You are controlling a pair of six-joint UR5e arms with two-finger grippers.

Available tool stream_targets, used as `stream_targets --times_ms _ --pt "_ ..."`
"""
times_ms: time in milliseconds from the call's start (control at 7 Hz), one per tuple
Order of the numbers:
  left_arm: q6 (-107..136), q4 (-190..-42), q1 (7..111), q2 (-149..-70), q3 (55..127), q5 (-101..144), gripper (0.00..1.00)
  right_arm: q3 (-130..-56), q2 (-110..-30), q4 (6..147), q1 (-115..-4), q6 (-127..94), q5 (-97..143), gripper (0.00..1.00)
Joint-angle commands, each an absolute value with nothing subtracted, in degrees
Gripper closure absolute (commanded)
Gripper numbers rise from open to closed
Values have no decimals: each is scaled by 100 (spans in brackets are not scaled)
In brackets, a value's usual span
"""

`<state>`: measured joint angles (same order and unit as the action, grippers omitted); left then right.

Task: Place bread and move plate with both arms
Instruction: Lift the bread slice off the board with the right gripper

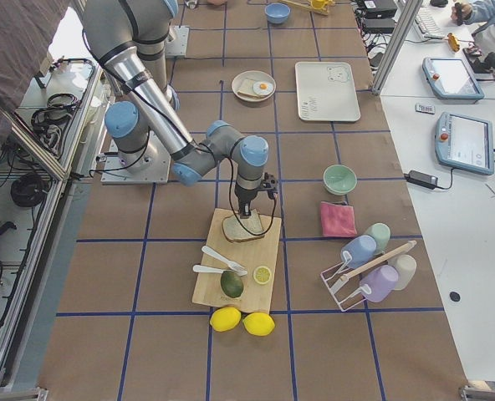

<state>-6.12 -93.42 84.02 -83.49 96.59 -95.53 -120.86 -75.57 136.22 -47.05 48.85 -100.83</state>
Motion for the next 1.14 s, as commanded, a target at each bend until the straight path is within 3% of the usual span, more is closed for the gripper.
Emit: stream_targets --times_ms 0,1000 --pt "-615 -9343 8402 -8350 9659 -9554 0 -12067 -7707 13649 -4868 4808 -10204 100" --pt "-729 -9351 8402 -8350 9668 -9563 0 -11954 -8674 13632 -6220 4263 -10960 100"
